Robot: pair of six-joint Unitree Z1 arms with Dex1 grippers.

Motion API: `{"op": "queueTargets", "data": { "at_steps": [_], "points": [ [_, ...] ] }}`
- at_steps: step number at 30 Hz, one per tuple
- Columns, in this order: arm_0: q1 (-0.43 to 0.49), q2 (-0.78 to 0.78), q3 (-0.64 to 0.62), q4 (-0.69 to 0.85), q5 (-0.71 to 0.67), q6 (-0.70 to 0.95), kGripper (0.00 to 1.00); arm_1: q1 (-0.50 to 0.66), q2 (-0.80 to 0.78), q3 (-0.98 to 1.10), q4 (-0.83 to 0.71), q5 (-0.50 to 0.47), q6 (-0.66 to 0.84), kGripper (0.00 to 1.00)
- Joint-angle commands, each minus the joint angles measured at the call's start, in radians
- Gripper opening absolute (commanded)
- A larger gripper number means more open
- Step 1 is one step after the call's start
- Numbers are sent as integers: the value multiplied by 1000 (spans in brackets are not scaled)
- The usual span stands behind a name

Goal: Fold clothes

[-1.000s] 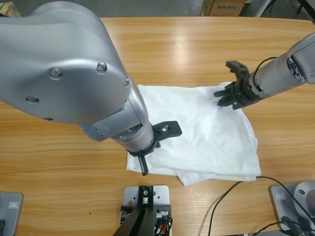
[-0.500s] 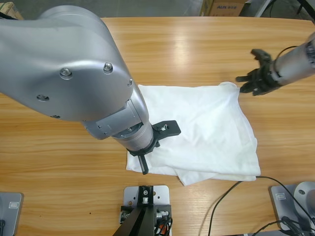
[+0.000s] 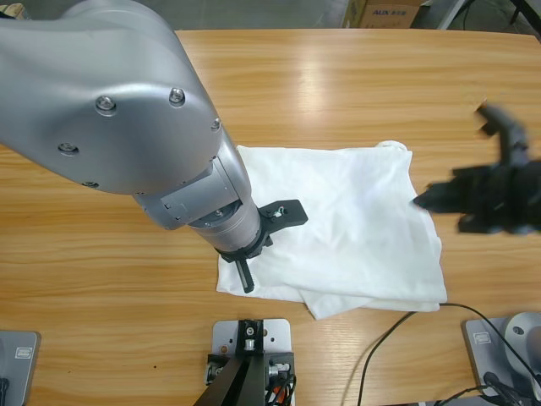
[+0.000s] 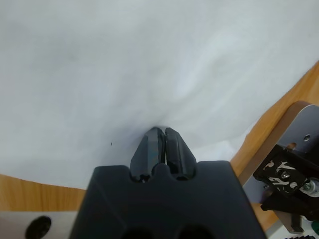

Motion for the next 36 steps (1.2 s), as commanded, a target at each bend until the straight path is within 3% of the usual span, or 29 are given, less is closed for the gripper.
{"op": "queueTargets", "data": {
  "at_steps": [1,7,12,19,21,22,24,25,26,27,32,36],
  "points": [
    [12,-8,-7,-8,-1,-16,0,30,211,91,-92,56,92,0],
    [12,-28,10,-7,0,-16,0,40,303,8,190,62,256,0],
    [12,-37,18,-7,1,-16,0,130,345,-113,435,26,367,0],
    [15,-47,39,-9,1,-16,0,212,342,-264,620,-47,421,31],
    [15,-54,39,-9,5,-17,0,219,272,-316,628,-114,376,944],
    [17,-65,39,-8,12,-19,0,219,219,-350,640,-152,335,1000],
    [38,-115,45,-6,40,-19,0,219,129,-401,643,-191,210,1000],
    [54,-160,60,-7,62,-17,141,219,93,-418,644,-193,150,1000],
    [71,-199,67,-10,68,-10,777,219,61,-421,642,-193,117,1000],
    [84,-228,66,-11,62,21,979,219,31,-418,638,-193,98,1000],
    [93,-264,40,-12,-64,368,1000,219,-60,-381,629,-189,65,1000],
    [75,-173,-84,-9,-130,478,1000,219,-79,-373,650,-179,65,1000]
  ]
}}
